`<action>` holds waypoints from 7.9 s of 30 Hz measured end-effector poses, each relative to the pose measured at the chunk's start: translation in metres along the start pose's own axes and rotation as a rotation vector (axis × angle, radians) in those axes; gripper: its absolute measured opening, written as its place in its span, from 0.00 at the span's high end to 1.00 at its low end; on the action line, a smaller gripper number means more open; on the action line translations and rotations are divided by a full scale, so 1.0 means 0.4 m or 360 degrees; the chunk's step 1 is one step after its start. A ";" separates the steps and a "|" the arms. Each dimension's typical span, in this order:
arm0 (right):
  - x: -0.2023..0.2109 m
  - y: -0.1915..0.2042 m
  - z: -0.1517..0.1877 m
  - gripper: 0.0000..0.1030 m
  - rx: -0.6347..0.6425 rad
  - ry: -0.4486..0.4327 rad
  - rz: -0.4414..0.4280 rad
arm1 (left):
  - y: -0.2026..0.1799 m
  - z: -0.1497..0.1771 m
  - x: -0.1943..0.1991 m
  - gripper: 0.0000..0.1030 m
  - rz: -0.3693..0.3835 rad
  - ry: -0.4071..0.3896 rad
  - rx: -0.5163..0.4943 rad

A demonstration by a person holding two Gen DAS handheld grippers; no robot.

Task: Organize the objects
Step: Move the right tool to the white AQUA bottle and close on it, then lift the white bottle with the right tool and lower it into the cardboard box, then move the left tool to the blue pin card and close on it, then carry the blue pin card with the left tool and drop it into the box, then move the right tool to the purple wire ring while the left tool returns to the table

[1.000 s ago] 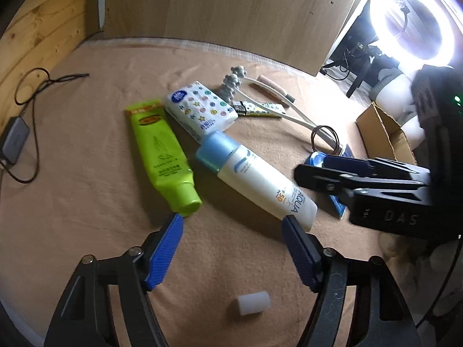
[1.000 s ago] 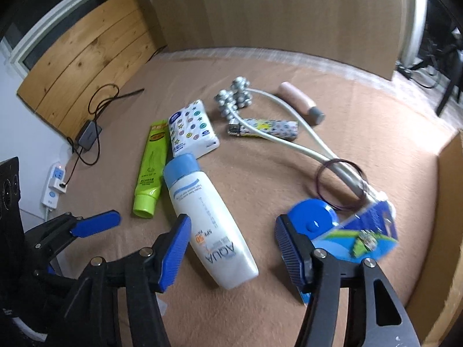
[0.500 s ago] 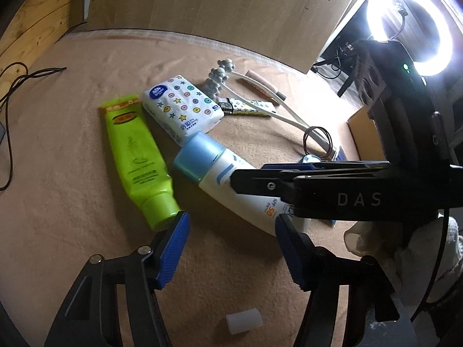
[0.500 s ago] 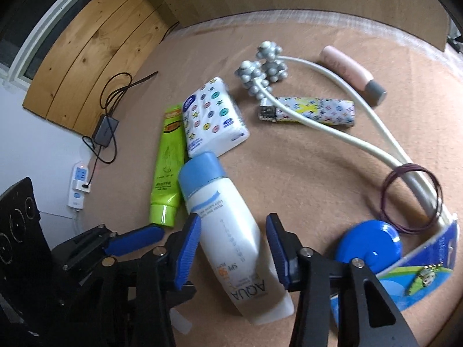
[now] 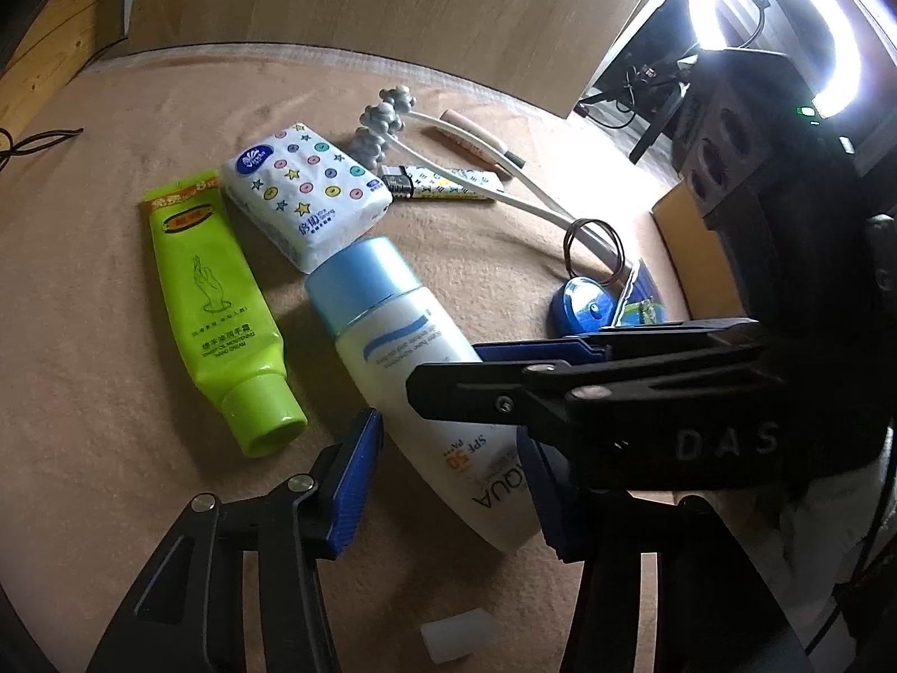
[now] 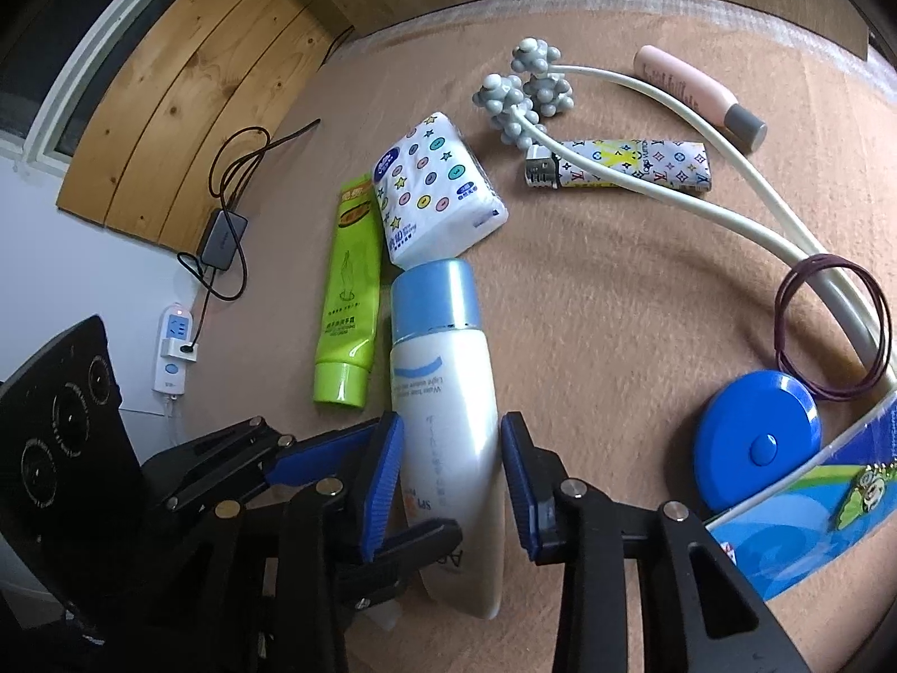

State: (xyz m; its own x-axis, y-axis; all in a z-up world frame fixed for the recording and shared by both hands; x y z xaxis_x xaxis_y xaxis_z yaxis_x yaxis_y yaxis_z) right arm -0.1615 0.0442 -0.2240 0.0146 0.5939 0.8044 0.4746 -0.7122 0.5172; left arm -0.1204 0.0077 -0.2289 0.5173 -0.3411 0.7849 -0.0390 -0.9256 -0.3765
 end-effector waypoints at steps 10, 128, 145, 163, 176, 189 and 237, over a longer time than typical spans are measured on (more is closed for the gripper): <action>0.000 0.015 0.018 0.68 0.0044 -0.0038 0.0070 | 0.001 0.002 -0.010 0.48 0.0012 0.0005 0.0019; 0.722 -0.402 0.439 0.31 -0.0494 -0.0907 0.0800 | -0.403 -0.087 -0.150 0.16 -0.0363 0.0024 -0.0786; 0.762 -0.477 0.526 0.31 -0.0669 -0.0945 0.0766 | -0.412 -0.069 -0.277 0.16 -0.0412 0.0215 -0.0890; 0.735 -0.507 0.524 0.31 -0.0741 -0.0915 0.0717 | -0.507 0.009 -0.290 0.32 -0.0219 0.0328 -0.1009; 0.725 -0.496 0.517 0.31 -0.0741 -0.0910 0.0696 | -0.518 0.018 -0.278 0.42 -0.0210 0.0321 -0.1084; 0.735 -0.472 0.507 0.31 -0.0658 -0.0919 0.0755 | -0.589 -0.066 -0.125 0.43 -0.0133 0.0063 -0.0876; 0.625 -0.343 0.404 0.31 -0.0434 -0.0828 0.0788 | -0.613 -0.116 0.002 0.20 -0.0081 -0.0124 -0.0673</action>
State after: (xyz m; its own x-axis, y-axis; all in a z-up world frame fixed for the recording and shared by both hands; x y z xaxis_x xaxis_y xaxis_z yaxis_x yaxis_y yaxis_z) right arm -0.0809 0.3509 -0.1410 0.6133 0.2335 0.7546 0.0723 -0.9679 0.2407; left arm -0.1502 0.2269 -0.1130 0.5902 -0.2950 0.7514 -0.3503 -0.9322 -0.0909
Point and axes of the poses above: each gripper's, at about its wrist camera, not at the fingertips, and x roughly against the way its jaws point, y to its left, z to its underside, the point moved 8 cm from there along -x, roughly the way its jaws point, and after that the axes turned 7 degrees about -y, right-handed, at the moved point
